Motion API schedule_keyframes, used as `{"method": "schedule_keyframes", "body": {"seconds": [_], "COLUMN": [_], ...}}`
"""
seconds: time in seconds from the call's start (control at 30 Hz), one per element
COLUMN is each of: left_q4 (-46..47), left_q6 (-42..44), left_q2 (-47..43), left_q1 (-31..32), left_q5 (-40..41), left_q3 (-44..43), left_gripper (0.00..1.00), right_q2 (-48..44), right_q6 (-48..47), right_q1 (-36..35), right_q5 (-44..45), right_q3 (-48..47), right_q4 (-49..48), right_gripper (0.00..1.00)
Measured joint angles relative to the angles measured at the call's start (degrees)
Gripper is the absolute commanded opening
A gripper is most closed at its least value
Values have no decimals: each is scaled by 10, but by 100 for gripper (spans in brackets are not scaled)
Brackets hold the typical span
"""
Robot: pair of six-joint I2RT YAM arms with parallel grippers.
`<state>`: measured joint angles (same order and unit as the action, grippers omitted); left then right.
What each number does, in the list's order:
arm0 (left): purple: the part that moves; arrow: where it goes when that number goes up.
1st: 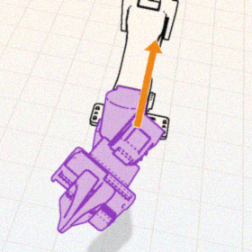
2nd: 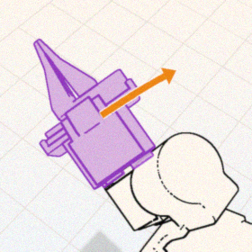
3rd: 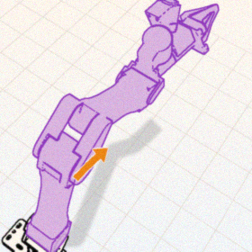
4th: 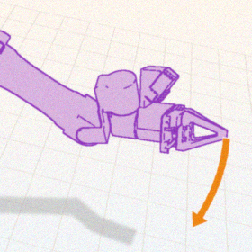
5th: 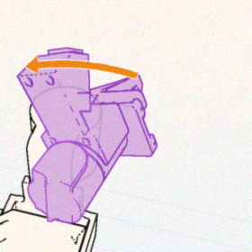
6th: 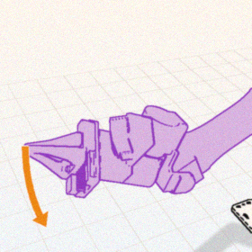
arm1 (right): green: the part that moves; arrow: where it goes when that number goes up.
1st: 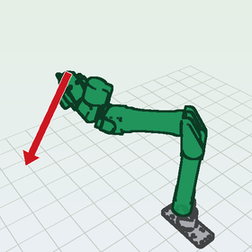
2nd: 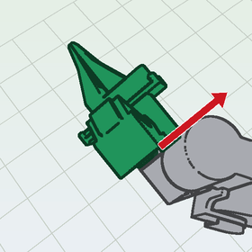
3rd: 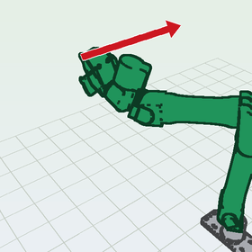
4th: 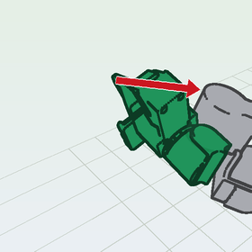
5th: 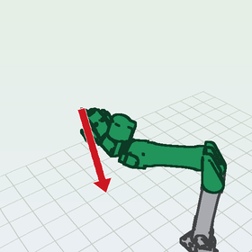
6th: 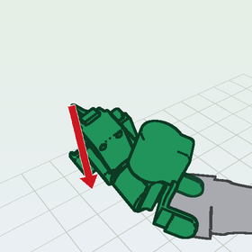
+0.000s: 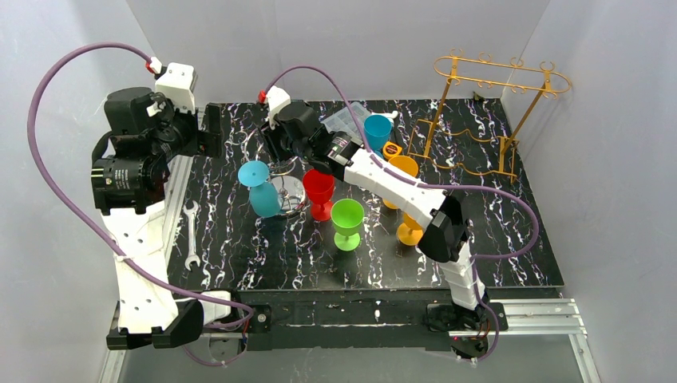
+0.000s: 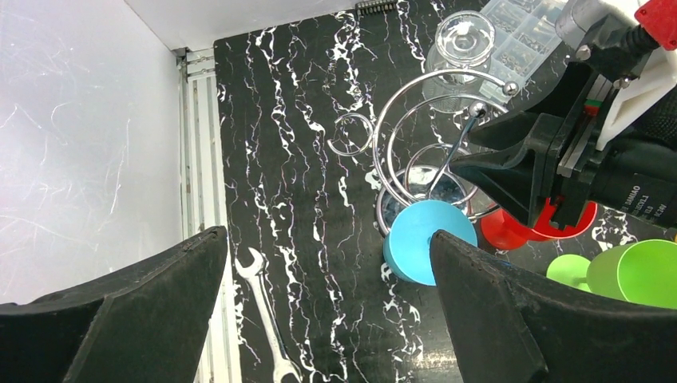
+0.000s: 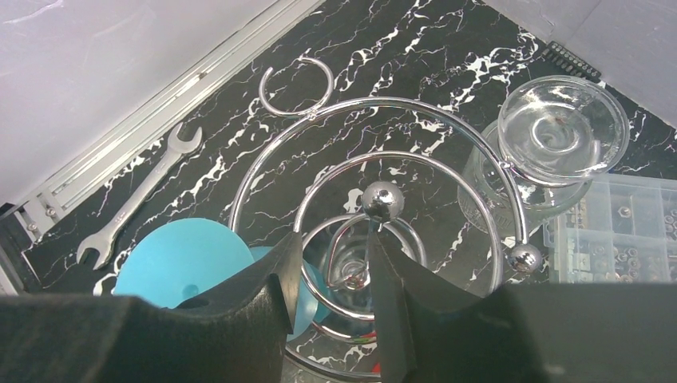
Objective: Place the wine glass upside down on the wine glass rack
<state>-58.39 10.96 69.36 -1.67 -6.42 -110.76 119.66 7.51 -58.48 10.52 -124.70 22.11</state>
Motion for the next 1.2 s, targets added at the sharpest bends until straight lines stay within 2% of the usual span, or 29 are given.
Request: {"method": "schedule_keyframes", "body": {"seconds": [0.27,0.33,0.53,0.63,0.8,0.93,1.03,1.2], "left_q4": [0,0,0,0,0,0,0,0], "left_q6": [7,10,14,15,18,20,21,21], "left_q2": [-9,-11,-12,-12,-13,-19,-20,-20], "left_q1": [0,0,0,0,0,0,0,0], "left_q5": [-1,-1,-1,-1,-1,-1,-1,-1], "left_q3": [5,5,5,5,7,14,14,14], "left_gripper": [98,98,98,98,98,98,98,98], "right_q2": [1,1,1,-1,-37,-49,-52,-33], "right_q6": [-4,-6,-14,-13,-6,-5,-9,-17], "right_q1": [-1,-1,-3,-4,-3,-2,0,0], "right_q5": [-2,-2,3,2,3,21,30,35], "right_q3": [8,12,15,24,108,123,118,60], "right_q4": [-26,-32,-36,-38,-43,-43,-42,-35], "right_gripper": [42,50,51,57,66,66,63,58]}}
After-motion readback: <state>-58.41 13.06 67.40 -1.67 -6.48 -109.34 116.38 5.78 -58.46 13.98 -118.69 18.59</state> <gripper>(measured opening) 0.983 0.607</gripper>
